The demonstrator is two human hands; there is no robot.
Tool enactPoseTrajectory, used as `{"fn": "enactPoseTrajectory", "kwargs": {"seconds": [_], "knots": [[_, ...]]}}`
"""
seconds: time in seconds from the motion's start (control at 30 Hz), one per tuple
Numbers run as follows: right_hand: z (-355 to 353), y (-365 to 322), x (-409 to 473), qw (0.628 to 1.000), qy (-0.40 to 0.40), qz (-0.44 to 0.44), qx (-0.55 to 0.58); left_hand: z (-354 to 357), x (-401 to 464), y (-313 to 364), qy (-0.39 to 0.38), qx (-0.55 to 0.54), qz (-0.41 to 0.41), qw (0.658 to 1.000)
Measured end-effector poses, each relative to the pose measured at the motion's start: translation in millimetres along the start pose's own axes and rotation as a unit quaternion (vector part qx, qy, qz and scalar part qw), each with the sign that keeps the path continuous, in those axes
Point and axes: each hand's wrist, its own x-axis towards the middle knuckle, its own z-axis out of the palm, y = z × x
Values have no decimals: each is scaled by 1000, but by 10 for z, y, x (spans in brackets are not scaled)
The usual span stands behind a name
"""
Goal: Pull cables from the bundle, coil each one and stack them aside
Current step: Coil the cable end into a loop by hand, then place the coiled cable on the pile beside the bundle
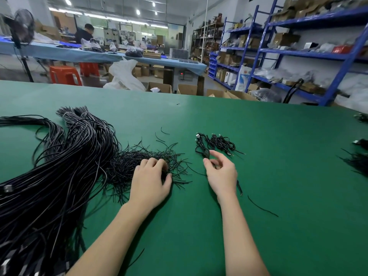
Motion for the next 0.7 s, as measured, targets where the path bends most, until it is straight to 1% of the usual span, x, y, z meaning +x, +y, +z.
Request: {"fn": "enactPoseTrajectory", "kwargs": {"seconds": [0.1,0.23,0.27,0.4,0.47,0.57,0.7], "knots": [[-162,10,104,992,71,-42,-100,10,-2,-8,6,-6,-1,1000],[-361,57,266,970,153,-22,-186,21,-1,-19,9,-8,-2,1000],[-403,68,307,968,167,-21,-185,25,1,-17,9,-8,-2,1000],[-506,94,410,973,199,-30,-112,34,10,-14,10,-7,-5,1000],[-527,88,418,970,221,-36,-94,42,5,-16,8,-6,-5,1000],[-552,75,455,967,217,-38,-129,41,0,-22,8,-7,-5,1000],[-600,139,482,955,165,35,-243,40,2,-23,6,-6,-4,1000]]}}
